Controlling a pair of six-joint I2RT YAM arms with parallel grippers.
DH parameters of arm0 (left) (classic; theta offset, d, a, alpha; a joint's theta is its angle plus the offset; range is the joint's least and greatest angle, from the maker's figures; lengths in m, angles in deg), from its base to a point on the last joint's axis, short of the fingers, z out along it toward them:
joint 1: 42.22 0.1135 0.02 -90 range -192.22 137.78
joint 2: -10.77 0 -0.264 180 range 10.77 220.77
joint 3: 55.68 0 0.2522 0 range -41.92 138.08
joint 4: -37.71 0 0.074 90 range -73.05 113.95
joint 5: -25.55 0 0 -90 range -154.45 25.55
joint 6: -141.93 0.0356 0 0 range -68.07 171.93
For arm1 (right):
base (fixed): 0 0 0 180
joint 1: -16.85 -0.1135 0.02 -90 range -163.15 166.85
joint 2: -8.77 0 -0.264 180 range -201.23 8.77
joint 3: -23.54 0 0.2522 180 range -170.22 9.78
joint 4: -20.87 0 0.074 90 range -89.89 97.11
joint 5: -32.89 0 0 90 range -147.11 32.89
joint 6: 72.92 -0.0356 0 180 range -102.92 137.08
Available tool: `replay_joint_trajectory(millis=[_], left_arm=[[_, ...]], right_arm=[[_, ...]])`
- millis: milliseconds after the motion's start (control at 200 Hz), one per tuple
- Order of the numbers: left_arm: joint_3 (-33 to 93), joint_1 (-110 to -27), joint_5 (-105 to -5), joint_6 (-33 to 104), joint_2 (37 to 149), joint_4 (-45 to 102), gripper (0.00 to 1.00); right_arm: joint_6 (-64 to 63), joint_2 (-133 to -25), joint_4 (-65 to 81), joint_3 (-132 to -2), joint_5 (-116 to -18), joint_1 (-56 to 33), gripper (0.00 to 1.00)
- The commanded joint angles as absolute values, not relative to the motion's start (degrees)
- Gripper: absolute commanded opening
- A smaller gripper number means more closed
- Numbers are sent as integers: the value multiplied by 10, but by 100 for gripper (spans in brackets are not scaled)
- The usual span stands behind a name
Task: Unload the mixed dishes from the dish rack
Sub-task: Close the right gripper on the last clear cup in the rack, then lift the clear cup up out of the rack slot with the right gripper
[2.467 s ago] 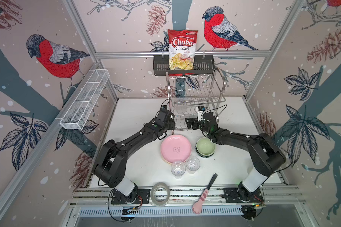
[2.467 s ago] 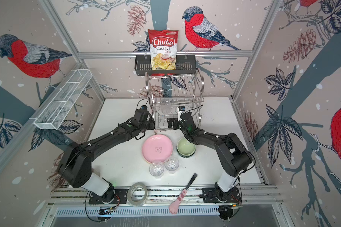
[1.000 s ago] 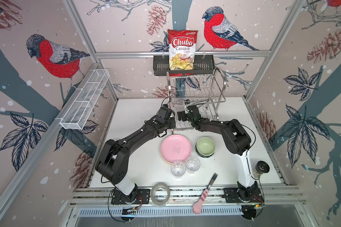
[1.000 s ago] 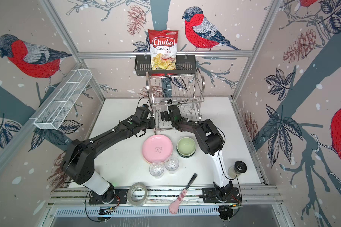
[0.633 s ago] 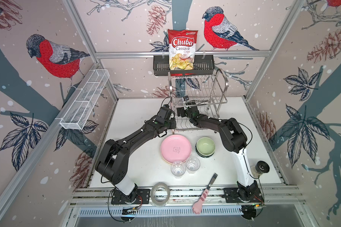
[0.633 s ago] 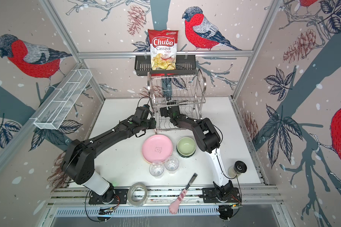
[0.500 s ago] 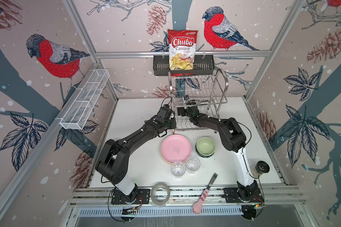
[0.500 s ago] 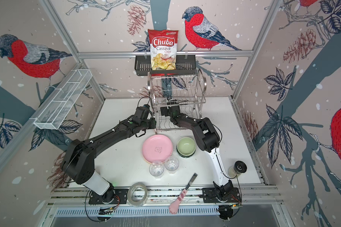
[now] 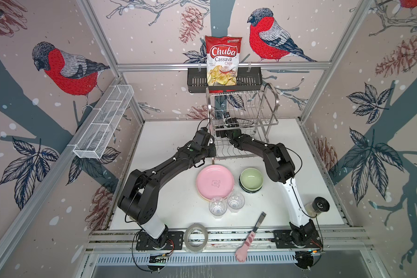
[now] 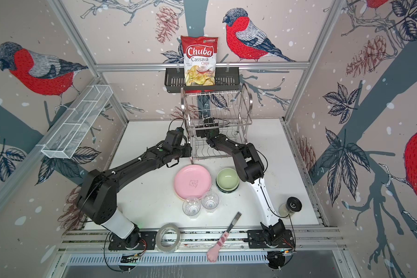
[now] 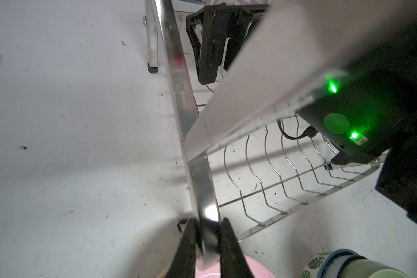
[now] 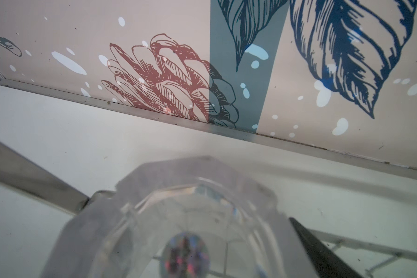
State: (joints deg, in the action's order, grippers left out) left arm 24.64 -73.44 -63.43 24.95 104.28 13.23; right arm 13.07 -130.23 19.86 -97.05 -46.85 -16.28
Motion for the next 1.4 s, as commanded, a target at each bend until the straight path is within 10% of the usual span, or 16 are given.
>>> replay_joint_trajectory(millis=[0, 345, 755, 1396], left_arm=[[246, -736, -583, 280, 1041, 111, 13], [252, -735, -584, 281, 1045, 108, 13], [262, -730, -576, 269, 1061, 104, 13], [252, -722, -588, 269, 1058, 107, 13]], right_arm=[[132, -1312, 187, -979, -469, -155, 94], [122, -1301, 165, -965, -495, -158, 74], [81, -1230, 194, -863, -544, -158, 25], [-116, -1160, 359, -710, -769, -113, 9]])
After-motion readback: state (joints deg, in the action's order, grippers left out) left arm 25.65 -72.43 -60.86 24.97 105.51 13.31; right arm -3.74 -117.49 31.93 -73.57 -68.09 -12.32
